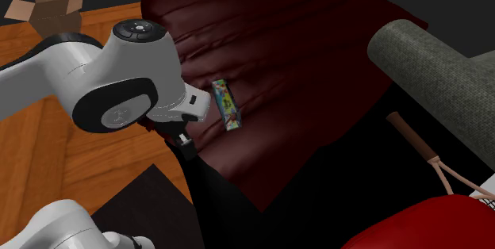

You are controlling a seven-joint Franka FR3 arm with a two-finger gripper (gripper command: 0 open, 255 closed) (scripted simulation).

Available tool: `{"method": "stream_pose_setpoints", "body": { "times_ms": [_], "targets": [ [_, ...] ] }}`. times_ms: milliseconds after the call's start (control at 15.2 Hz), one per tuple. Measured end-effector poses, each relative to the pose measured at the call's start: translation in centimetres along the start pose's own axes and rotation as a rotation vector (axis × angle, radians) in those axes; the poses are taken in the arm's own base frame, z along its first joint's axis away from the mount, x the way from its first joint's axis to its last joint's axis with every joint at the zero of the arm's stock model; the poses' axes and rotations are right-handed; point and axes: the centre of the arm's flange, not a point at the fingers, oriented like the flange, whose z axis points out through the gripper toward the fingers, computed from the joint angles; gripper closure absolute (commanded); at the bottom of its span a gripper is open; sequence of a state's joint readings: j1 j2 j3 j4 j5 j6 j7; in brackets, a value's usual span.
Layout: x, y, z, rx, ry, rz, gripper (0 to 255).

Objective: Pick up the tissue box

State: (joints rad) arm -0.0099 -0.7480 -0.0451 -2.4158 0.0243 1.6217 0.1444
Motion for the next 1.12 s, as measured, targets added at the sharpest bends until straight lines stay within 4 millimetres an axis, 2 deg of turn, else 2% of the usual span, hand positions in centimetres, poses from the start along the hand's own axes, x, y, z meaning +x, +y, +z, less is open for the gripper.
{"method": "stream_pose_setpoints", "body": {
  "times_ms": [132, 330, 594, 990, 1122],
  "targets": [
    [0.7, -0.1, 0.2, -0.002, 0.000, -0.023, 0],
    [3.9, -0.3, 0.7, -0.010, 0.002, -0.150, 0],
    [8.5, -1.5, 1.2, -0.022, 0.007, -0.349, 0],
    [15.7, -5.9, 2.7, -0.043, 0.015, -0.655, 0],
    [17.5, -7.5, 2.9, -0.049, 0.018, -0.757, 0]
  ]
}}
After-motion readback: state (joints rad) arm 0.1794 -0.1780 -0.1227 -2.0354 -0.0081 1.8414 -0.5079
